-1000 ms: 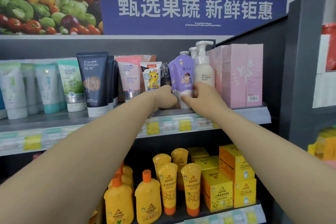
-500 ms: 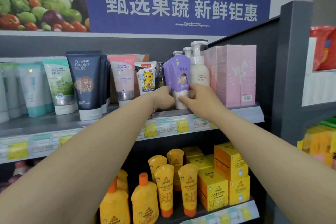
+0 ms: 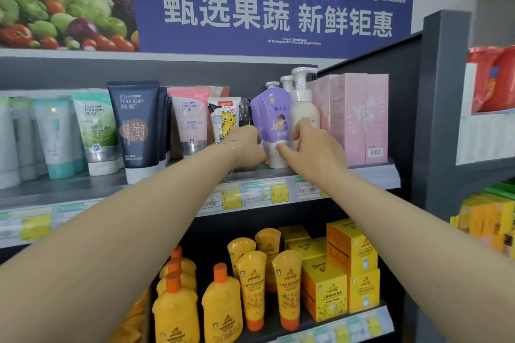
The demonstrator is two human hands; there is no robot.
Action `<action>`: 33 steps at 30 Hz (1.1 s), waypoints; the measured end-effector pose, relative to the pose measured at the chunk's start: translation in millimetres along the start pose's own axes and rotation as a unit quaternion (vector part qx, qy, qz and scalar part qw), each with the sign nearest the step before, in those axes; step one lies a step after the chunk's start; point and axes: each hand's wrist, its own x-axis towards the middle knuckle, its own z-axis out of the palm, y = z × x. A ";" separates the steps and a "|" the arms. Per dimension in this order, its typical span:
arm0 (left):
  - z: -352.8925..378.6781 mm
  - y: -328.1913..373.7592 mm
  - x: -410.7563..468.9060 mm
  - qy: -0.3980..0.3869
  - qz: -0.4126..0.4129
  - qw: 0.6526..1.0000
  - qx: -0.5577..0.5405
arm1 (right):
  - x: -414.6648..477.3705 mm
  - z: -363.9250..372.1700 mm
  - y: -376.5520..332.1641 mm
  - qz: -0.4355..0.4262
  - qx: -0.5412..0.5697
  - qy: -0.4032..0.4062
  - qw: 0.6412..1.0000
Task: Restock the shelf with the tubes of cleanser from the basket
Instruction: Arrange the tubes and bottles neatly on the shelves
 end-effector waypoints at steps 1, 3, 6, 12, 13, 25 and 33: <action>-3.0 -0.2 -4.3 0.008 0.010 1.000 0.015 | -0.8 -1.0 -1.3 -0.010 -0.010 0.010 1.000; -5.8 -1.6 -11.4 0.020 0.027 0.999 0.027 | -1.3 -2.3 -4.8 -0.024 -0.022 0.016 0.999; -3.7 -2.7 -19.2 0.019 0.032 0.999 0.000 | 0.8 -1.1 -9.8 -0.004 0.001 -0.012 1.000; 8.6 -0.7 -17.4 -0.004 0.034 0.996 -0.082 | 3.4 13.1 -12.0 0.067 0.127 -0.042 0.989; 9.9 -0.9 -16.7 -0.009 0.037 0.996 -0.077 | 3.5 14.3 -12.1 0.070 0.135 -0.037 0.988; 17.1 -4.9 -6.3 -0.021 0.010 0.998 -0.051 | 4.9 19.1 -11.4 0.072 0.135 -0.010 0.988; 16.4 0.8 -7.2 -0.053 0.017 0.995 -0.085 | 5.8 22.5 -9.7 0.071 0.147 -0.010 0.987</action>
